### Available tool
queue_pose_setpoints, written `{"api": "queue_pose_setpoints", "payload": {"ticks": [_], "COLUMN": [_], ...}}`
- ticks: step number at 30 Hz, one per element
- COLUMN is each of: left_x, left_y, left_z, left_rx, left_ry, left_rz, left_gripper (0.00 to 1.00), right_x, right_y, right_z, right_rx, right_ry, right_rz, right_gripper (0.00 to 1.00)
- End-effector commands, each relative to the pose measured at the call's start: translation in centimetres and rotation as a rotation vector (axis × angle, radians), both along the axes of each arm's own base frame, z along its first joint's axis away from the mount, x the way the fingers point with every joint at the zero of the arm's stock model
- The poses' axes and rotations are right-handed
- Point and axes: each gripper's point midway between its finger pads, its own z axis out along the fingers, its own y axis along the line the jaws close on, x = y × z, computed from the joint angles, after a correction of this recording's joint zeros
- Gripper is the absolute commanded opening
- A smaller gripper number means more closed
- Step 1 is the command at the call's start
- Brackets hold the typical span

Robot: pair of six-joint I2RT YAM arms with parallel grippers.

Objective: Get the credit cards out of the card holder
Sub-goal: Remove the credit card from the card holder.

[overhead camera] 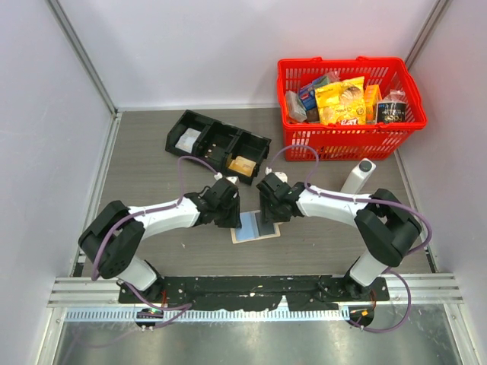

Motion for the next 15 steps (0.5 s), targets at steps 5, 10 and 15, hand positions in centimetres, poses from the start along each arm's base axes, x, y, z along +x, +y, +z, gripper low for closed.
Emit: {"api": "queue_pose_setpoints", "payload": {"ticks": [5,10,15], "left_x": [-0.7,-0.9,-0.9], "left_y": [-0.1,-0.3,-0.4], "left_z": [-1.2,-1.3,-1.2], "left_rx": [0.016,0.013,0.003], "left_ry": [0.036,0.046,0.044], "left_rz": [-0.027,-0.040,-0.045], "left_gripper": [0.24,0.22,0.21], "right_x": [0.4,0.6,0.7], "right_y": [1.7,3.1,4.2], "right_z": [1.0,2.9,4.5], "right_rx": [0.038,0.099,0.161], "right_ry": [-0.016,-0.035,-0.051], "right_rz": [0.006,0.039,0.052], "right_gripper": [0.43,0.40,0.37]}}
